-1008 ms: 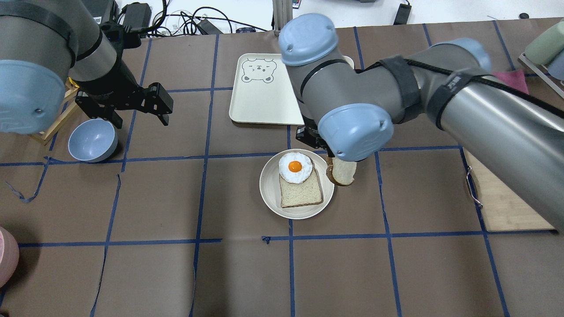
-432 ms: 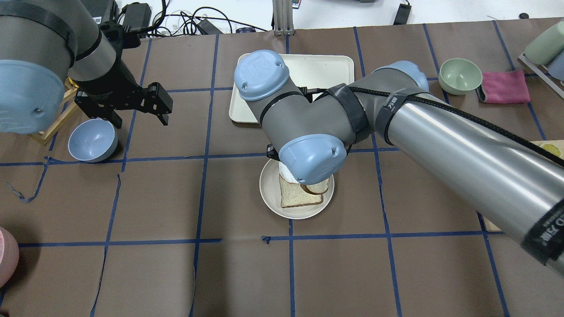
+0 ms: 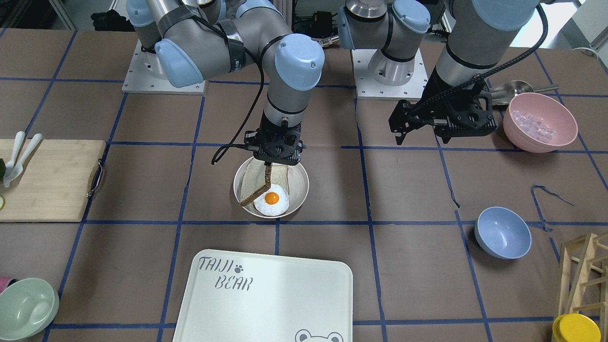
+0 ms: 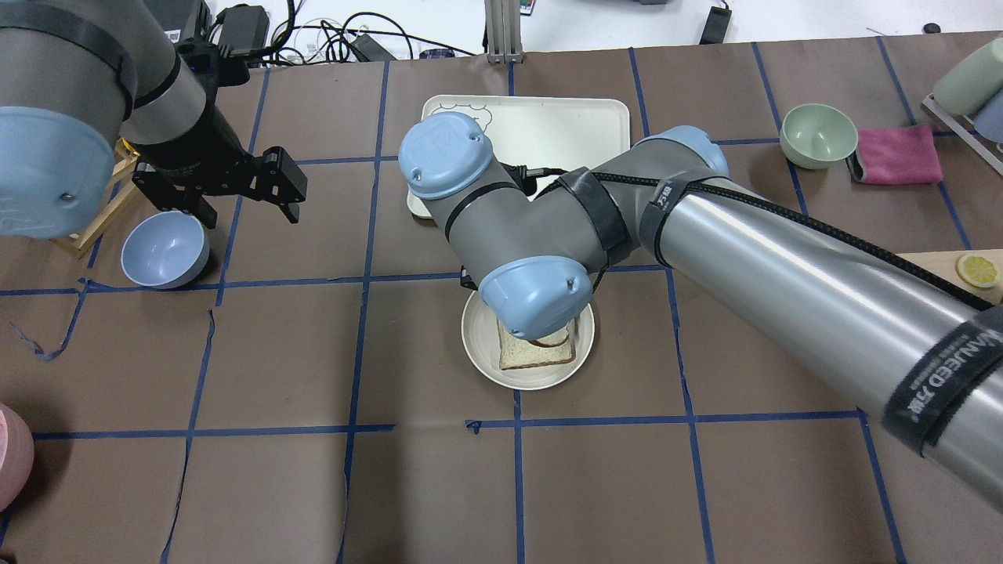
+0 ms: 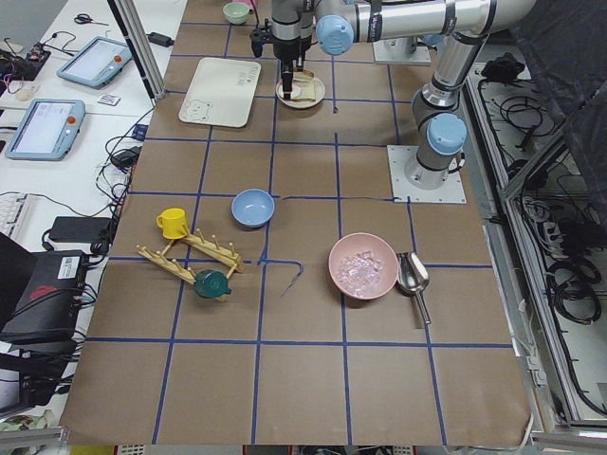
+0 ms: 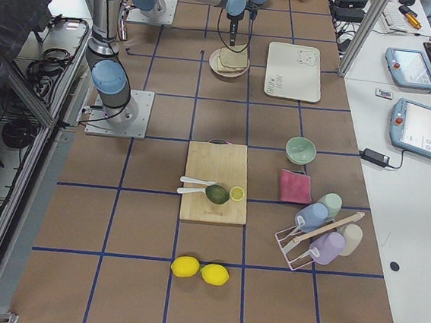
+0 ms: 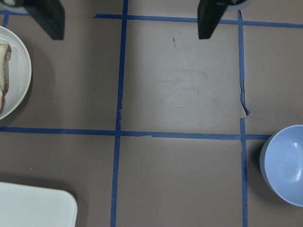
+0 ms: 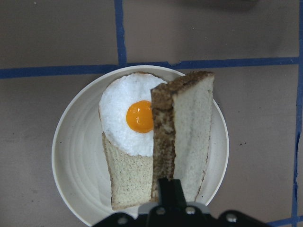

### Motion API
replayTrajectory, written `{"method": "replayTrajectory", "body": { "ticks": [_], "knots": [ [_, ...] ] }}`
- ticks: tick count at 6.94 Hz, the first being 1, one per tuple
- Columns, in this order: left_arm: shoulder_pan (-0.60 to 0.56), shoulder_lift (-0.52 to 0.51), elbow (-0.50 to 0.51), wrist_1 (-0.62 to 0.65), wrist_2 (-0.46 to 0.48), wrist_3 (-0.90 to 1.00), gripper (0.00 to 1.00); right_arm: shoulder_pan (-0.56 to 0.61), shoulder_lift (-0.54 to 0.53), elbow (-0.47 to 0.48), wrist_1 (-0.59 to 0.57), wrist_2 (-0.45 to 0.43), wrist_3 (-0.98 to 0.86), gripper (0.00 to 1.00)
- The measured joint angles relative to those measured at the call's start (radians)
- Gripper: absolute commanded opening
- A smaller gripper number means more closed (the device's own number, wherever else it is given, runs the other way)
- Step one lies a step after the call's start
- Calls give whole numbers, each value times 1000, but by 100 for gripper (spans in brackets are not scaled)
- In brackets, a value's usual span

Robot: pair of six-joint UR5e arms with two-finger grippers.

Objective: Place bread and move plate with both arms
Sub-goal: 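Lay the bread slice on the egg and open the right gripper, then raise the right gripper away while the left gripper reaches toward the plate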

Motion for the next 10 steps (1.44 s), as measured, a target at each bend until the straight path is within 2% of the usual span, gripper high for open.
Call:
{"method": "replayTrajectory", "body": {
  "ticks": [1,2,4,6,8,10],
  "knots": [
    [0,0,0,0,1,0,100,0,3,8,-2,0,-1,70],
    [0,-1,0,0,1,0,100,1,3,19,-19,0,-3,100],
    [0,-1,0,0,1,-1,100,-3,-2,27,-95,9,-36,100],
    [0,-2,0,0,1,0,100,-72,-35,15,-64,89,-114,100],
    [2,-5,1,1,-2,-1,100,-237,-96,-44,92,144,-298,100],
    [3,-27,1,3,0,-3,100,-377,-171,-140,264,149,-479,100]
  ]
}}
